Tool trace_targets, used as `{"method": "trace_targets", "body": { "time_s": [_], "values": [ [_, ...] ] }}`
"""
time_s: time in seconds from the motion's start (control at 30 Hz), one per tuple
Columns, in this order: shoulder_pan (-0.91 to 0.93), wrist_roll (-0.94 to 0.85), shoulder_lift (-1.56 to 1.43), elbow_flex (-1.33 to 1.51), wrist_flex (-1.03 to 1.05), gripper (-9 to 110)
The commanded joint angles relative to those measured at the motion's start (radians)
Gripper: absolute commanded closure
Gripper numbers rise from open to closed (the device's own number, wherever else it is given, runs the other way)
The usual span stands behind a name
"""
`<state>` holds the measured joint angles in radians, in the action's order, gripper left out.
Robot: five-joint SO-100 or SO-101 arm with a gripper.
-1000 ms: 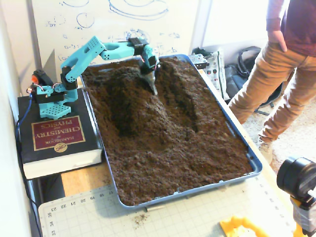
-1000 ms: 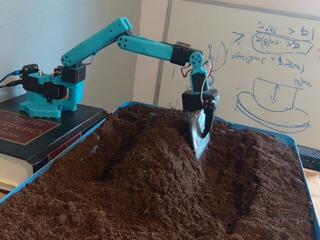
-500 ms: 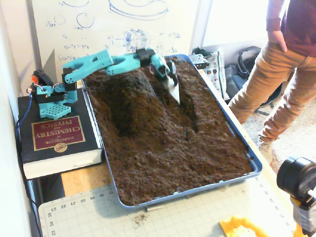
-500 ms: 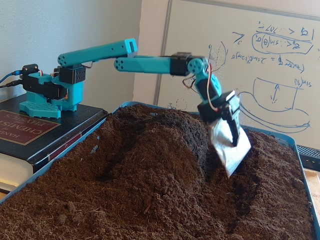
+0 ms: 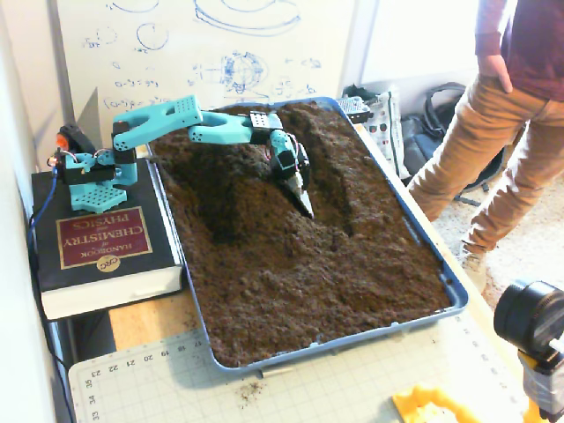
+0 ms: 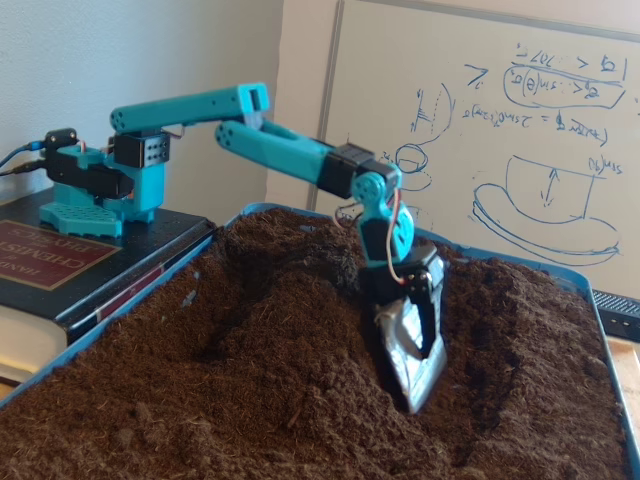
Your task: Build a berm.
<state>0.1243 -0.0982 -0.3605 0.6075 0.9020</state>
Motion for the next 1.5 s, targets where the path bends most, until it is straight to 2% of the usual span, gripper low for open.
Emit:
{"method": "trace_targets", "body": {
  "time_s": [0.0, 0.37, 0.7, 1.07, 1.33, 1.47],
  "values": [
    [0.011, -0.035, -0.118, 0.140, 0.003, 101],
    [-0.026, -0.037, -0.379, 0.497, -0.005, 101],
    [-0.028, -0.028, -0.454, 0.551, -0.011, 101],
    [0.041, 0.029, -0.434, 0.109, -0.009, 101],
    [0.112, 0.046, -0.201, -0.189, -0.021, 101],
    [0.137, 0.061, -0.049, -0.313, -0.109, 101]
  ]
}}
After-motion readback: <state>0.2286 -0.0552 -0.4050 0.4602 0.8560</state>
